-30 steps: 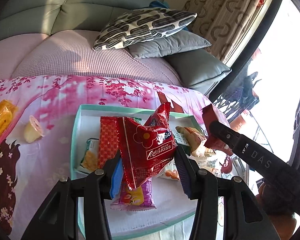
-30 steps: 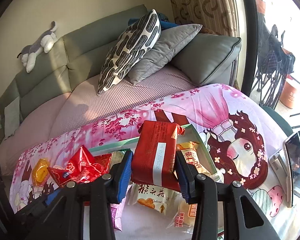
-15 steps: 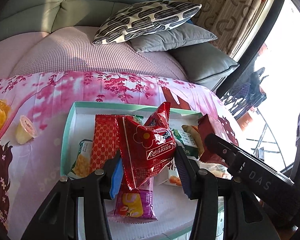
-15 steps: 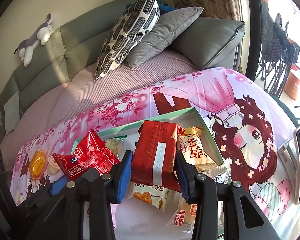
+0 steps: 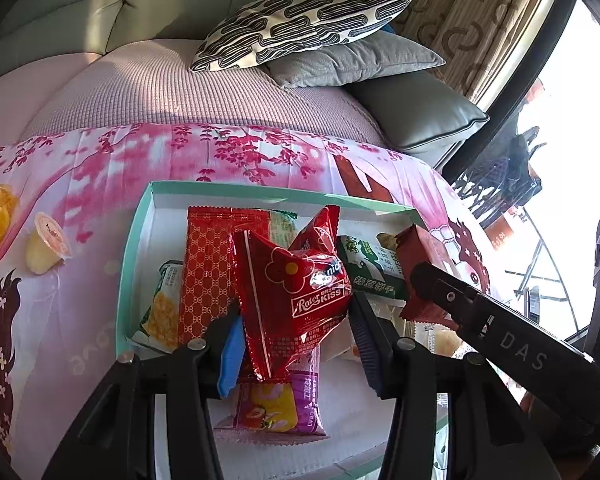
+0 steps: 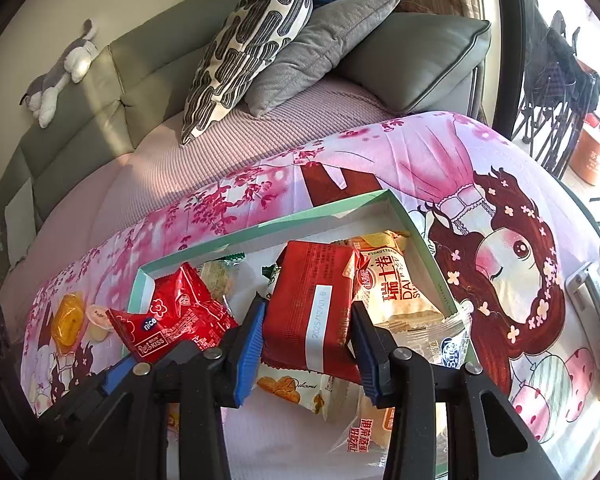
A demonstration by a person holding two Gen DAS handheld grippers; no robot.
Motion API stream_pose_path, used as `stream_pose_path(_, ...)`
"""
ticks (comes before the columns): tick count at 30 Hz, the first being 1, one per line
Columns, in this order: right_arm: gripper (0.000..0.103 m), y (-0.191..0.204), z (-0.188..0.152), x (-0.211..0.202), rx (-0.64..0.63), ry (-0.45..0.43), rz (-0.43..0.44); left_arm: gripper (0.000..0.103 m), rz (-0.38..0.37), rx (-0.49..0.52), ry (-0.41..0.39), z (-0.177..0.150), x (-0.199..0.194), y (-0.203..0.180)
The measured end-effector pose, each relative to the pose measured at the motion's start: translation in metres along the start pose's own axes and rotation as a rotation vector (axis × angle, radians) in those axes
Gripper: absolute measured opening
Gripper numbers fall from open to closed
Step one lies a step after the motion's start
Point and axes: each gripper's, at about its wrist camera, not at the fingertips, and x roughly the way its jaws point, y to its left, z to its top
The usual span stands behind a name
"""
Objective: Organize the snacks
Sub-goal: 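Lower both snacks into the box and open both tools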
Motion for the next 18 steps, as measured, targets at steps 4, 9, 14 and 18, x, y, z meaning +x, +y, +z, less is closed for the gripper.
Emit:
stream_pose_path(4,0.045,0.001,-0.001,0.0019,-0.006,0.008,0.0,0.052,0.004,-0.005,0.007,-0.0006,-0.0004,0.0021)
stream_pose_path(9,0.045,0.003,-0.0019,0.0041,-0.011,0.019,0.001,0.055,0.016,-0.004,0.012,-0.0005,-0.0018,0.0034)
stream_pose_path(14,0.046,0.0034,-0.0025,0.0059,-0.012,0.03,-0.005,0.058,0.021,-0.005,0.02,0.0004,-0.0025,0.0047)
stream_pose_path(18,0.046,0.0028,-0.0026,0.0066,-0.01,0.036,-0.012,0.062,0.025,-0.01,0.021,0.0009,-0.0035,0.005)
